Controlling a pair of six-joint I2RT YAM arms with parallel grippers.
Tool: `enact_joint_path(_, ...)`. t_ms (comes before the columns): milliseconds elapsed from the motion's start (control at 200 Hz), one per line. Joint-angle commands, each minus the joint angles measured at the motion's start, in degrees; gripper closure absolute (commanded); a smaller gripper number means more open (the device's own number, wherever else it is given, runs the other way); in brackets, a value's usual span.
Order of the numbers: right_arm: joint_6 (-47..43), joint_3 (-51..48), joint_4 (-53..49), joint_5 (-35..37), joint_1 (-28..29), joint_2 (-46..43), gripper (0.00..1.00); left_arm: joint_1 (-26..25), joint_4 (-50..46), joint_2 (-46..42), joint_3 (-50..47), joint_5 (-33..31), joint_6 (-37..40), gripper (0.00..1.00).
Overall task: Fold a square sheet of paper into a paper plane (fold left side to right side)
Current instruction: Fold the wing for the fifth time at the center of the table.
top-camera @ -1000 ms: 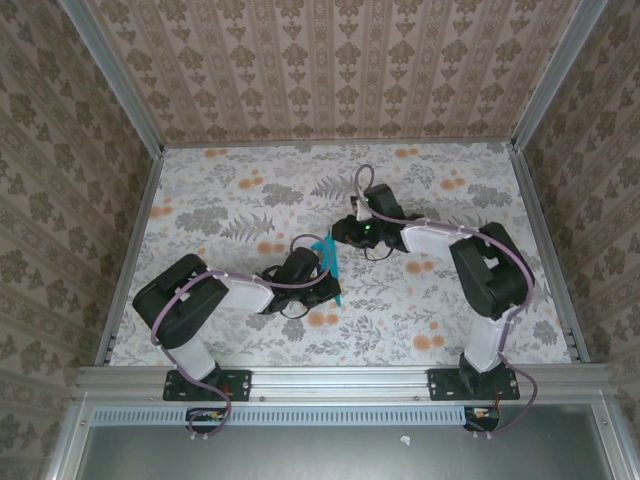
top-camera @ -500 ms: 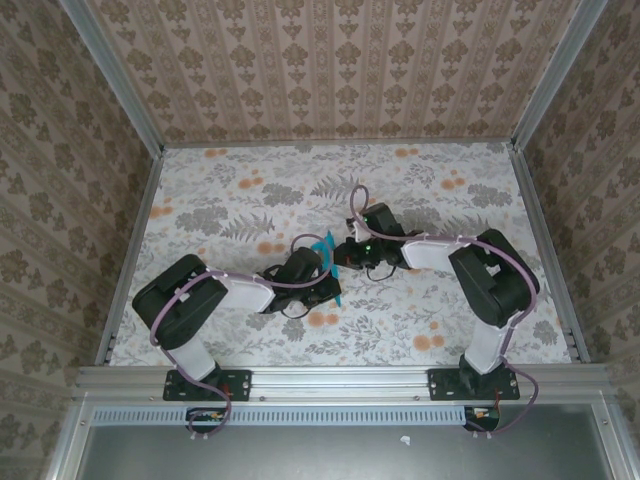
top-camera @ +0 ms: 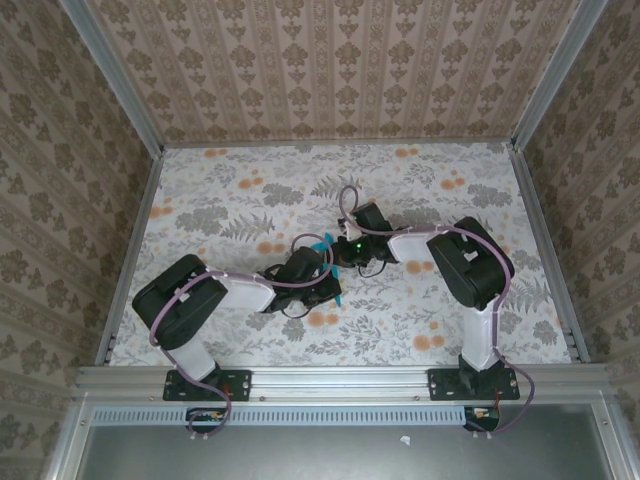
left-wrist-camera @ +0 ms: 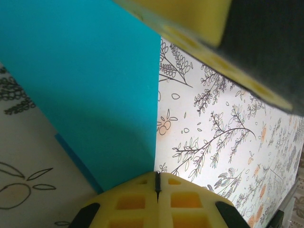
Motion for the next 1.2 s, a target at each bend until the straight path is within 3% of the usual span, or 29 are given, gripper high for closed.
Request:
enact_joint_path(0, -1.7, 2.7, -1.1, 0.6, -0.7, 2.7, 0.92, -0.6, -7.2, 1.0, -0.7, -0.3, 1.3, 0.98)
enact_joint_path(1195, -4.6, 29.9, -9.7, 0.8, -6.8, 18.3, 0.91, -0.6, -7.7, 1.3, 0.0, 0.4, 1.7, 0.99)
